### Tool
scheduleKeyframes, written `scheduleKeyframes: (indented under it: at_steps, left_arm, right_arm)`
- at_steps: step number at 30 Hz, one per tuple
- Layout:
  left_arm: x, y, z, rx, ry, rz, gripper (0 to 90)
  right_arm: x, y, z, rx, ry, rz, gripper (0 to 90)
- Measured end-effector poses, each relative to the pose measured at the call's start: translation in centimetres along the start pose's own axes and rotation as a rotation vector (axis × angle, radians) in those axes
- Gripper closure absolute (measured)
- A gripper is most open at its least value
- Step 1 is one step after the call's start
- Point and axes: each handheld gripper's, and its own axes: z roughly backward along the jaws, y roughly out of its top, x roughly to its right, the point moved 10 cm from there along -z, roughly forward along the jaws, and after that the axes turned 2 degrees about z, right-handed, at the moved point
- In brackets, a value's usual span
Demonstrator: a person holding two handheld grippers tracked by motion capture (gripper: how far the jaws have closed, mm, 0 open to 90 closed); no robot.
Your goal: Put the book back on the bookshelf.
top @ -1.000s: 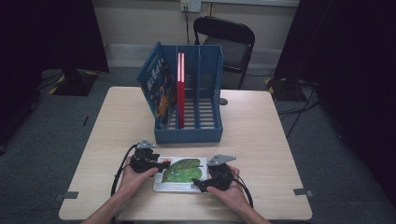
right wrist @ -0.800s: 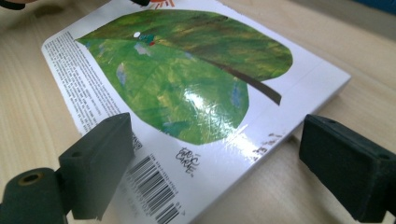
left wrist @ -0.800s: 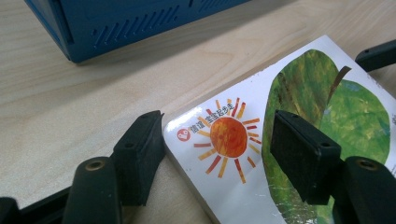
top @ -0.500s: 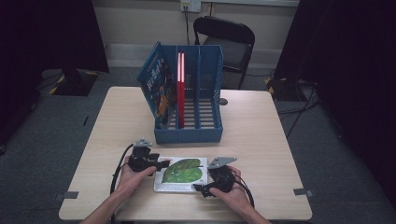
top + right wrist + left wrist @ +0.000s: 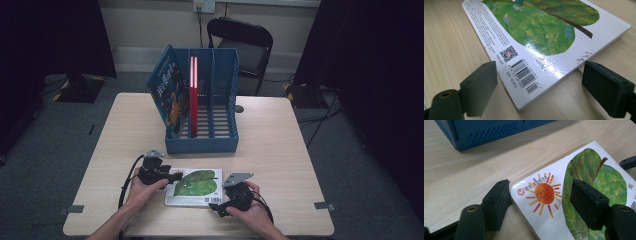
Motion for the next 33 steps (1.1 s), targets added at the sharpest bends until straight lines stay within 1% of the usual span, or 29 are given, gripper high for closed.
scheduleKeyframes:
  at_steps: [1,3,6,10,11,14,16,18,20,25,30,33]
  left_arm:
    - [-0.1,0.0,0.1,0.001,-0.006,0.006,35.2]
    - [-0.1,0.2,0.3,0.014,-0.032,0.037,36.1]
    - [-0.1,0.5,0.7,0.034,-0.054,0.053,37.3]
    - [0.0,0.9,1.1,0.055,-0.071,0.067,37.3]
    - [0.1,1.1,1.2,0.069,-0.079,0.08,37.1]
    - [0.2,1.4,1.5,0.089,-0.101,0.097,37.2]
    - [0.3,1.6,1.7,0.084,-0.106,0.087,37.2]
    - [0.3,1.7,1.9,0.092,-0.119,0.098,37.4]
    - [0.3,1.7,2.0,0.094,-0.123,0.097,38.7]
    - [0.4,1.9,2.1,0.098,-0.122,0.096,37.2]
    - [0.5,2.1,2.2,0.105,-0.126,0.108,37.3]
    - [0.4,2.1,2.4,0.108,-0.131,0.111,38.6]
  right_arm:
    - [0.0,0.0,0.0,-0.003,-0.001,0.004,10.6]
    - [0.0,0.0,-0.1,0.001,-0.011,0.007,9.2]
    - [-0.1,0.0,-0.2,-0.002,-0.022,0.019,8.1]
    - [-0.2,-0.1,-0.2,-0.005,-0.025,0.021,7.7]
    - [-0.2,-0.1,-0.2,-0.006,-0.026,0.019,7.6]
    - [-0.2,-0.1,-0.3,-0.006,-0.032,0.022,6.9]
    - [-0.2,-0.1,-0.3,-0.002,-0.033,0.021,6.8]
    - [-0.2,-0.1,-0.3,0.0,-0.029,0.02,6.7]
    - [-0.2,-0.1,-0.3,0.002,-0.027,0.02,6.6]
    - [-0.3,-0.1,-0.3,0.002,-0.021,0.016,6.2]
    - [-0.3,-0.2,-0.3,-0.007,-0.035,0.037,5.8]
    - [-0.3,-0.2,-0.3,-0.006,-0.035,0.038,5.7]
